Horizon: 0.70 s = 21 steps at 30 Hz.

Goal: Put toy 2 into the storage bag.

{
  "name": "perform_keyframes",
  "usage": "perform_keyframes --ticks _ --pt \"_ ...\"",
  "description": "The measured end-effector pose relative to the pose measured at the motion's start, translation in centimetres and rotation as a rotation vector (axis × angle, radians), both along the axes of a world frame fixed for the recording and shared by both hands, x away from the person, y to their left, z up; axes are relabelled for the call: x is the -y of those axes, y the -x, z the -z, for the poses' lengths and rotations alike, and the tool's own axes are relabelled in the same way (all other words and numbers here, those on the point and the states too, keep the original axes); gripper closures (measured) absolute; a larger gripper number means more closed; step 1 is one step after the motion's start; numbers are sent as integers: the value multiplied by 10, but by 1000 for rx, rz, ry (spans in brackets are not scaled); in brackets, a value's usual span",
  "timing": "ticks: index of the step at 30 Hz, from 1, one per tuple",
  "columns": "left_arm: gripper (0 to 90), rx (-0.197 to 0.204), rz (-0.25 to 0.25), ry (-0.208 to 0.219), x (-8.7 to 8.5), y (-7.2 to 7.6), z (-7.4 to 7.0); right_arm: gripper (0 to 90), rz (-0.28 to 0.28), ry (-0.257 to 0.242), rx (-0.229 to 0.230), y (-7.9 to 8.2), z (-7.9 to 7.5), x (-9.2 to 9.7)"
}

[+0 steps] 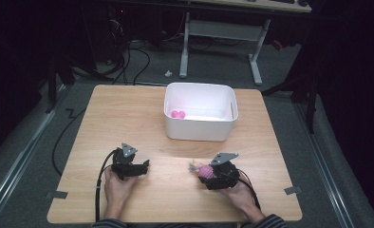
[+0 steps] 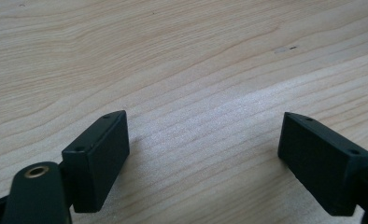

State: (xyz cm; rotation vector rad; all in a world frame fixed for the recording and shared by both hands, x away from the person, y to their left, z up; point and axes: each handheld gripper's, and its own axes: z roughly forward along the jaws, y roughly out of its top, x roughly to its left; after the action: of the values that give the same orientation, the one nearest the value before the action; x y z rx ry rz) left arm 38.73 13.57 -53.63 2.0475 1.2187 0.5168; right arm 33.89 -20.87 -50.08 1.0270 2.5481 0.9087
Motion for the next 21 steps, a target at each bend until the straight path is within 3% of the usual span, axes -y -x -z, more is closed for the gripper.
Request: perform_keyframes --ticks 14,21 --pt "167 0 1 0 0 0 0 346 24 -43 5 1 -8 12" --pt "168 0 3 1 0 0 0 347 22 -38 4 1 -13 18"
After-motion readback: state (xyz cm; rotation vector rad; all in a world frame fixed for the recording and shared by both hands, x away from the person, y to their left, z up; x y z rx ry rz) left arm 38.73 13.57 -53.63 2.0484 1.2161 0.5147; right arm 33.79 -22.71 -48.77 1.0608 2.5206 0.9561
